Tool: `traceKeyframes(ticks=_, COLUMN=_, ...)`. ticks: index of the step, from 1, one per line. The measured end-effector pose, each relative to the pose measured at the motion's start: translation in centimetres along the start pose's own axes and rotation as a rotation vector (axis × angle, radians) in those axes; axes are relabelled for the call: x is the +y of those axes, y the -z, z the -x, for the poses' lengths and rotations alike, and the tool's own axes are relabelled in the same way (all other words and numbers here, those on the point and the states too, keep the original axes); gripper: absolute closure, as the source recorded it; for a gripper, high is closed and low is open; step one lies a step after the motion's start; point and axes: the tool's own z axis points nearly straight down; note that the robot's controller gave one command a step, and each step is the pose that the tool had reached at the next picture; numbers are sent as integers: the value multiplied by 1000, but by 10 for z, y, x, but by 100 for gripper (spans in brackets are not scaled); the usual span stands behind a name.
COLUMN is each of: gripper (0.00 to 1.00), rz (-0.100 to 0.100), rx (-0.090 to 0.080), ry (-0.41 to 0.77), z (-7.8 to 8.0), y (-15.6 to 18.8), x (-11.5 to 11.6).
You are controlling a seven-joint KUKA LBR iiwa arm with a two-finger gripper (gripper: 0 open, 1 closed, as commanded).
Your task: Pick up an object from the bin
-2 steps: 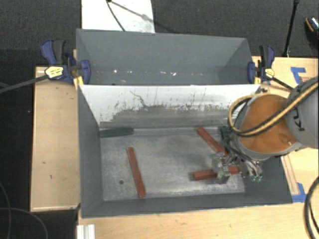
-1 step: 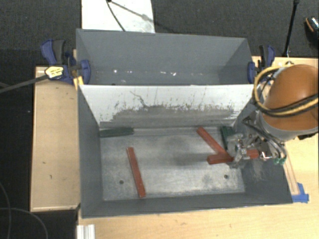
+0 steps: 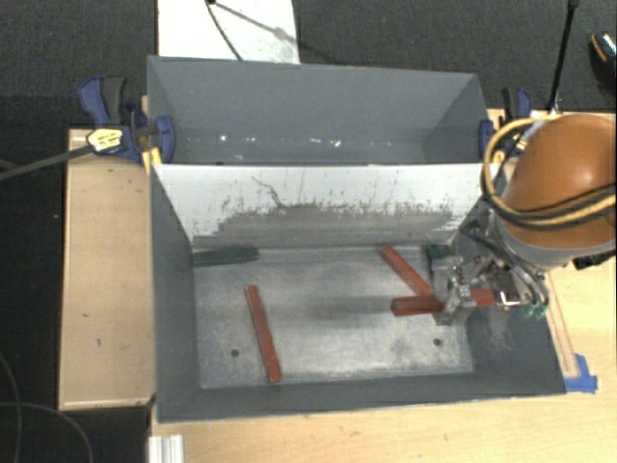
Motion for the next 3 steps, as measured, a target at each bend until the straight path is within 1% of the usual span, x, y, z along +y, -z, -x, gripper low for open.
traceKeyframes(ticks=1, gripper=100, rz=2, rx=12, ry=50, z=1, y=-85, x=35)
traceKeyframes(ticks=2, gripper=100, rz=-1, rx=-5, ry=37, z=20, y=-2, x=32)
traceKeyframes(ticks=3, gripper=100, rz=-2, rx=-5, ry=13, z=19, y=69, x=-2)
